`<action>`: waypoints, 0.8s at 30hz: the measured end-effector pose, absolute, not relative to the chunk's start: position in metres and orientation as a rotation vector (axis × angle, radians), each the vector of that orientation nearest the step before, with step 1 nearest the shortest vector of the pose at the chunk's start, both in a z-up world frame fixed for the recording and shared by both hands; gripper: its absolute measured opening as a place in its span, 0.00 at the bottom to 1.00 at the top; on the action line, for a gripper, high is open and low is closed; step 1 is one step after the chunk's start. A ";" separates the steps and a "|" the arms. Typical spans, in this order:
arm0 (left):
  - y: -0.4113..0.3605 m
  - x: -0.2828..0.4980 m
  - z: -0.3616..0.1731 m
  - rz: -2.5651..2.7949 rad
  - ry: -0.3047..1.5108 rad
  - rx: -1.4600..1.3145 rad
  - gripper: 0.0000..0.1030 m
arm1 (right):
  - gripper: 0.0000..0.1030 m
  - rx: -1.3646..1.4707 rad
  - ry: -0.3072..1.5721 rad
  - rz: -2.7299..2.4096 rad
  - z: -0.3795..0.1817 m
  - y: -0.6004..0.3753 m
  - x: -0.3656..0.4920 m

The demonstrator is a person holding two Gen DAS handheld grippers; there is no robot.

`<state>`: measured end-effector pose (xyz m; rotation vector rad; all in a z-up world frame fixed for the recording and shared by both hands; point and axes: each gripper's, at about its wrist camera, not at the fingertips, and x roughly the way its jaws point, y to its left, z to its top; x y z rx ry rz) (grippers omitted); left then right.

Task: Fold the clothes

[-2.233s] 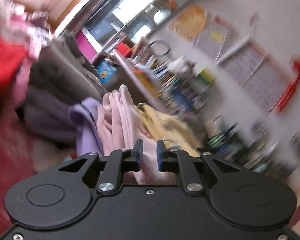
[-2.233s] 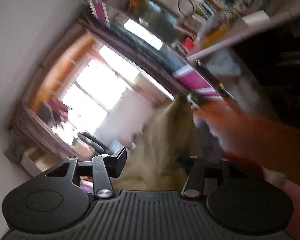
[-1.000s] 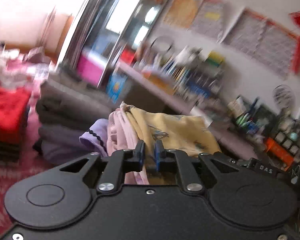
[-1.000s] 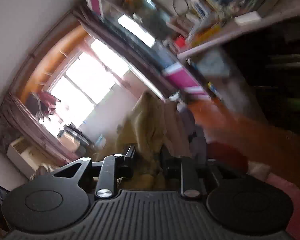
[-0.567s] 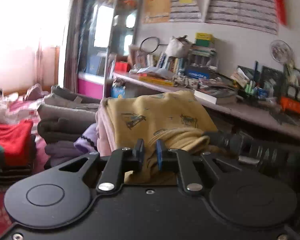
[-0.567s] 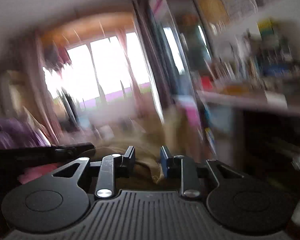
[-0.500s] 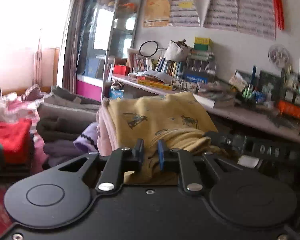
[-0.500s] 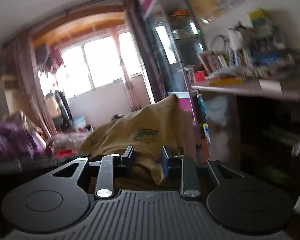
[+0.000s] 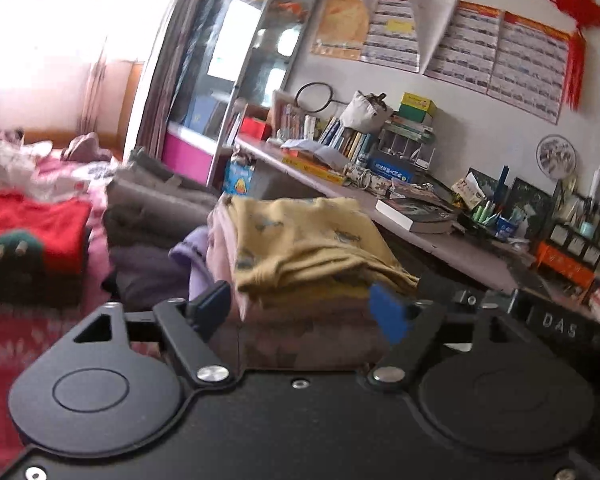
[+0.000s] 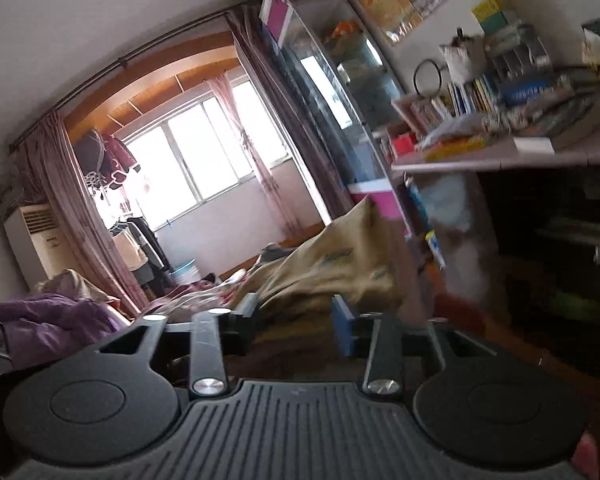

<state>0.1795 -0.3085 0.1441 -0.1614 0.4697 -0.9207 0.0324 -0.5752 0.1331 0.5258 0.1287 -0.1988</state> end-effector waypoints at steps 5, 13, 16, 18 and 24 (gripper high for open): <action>-0.280 0.155 0.158 -0.904 0.517 -0.199 0.98 | 0.87 0.593 0.218 -0.245 0.139 -0.539 0.013; -0.265 0.117 0.191 -0.754 0.416 -0.046 1.00 | 1.00 0.577 0.376 -0.408 0.168 -0.513 -0.006; -0.261 0.110 0.201 -0.766 0.454 -0.030 1.00 | 1.00 0.557 0.388 -0.436 0.182 -0.509 -0.015; -0.260 0.102 0.206 -0.776 0.443 -0.004 1.00 | 1.00 0.517 0.382 -0.451 0.191 -0.503 -0.021; -0.266 0.078 0.214 -0.753 0.435 0.077 1.00 | 1.00 0.416 0.393 -0.467 0.209 -0.488 -0.033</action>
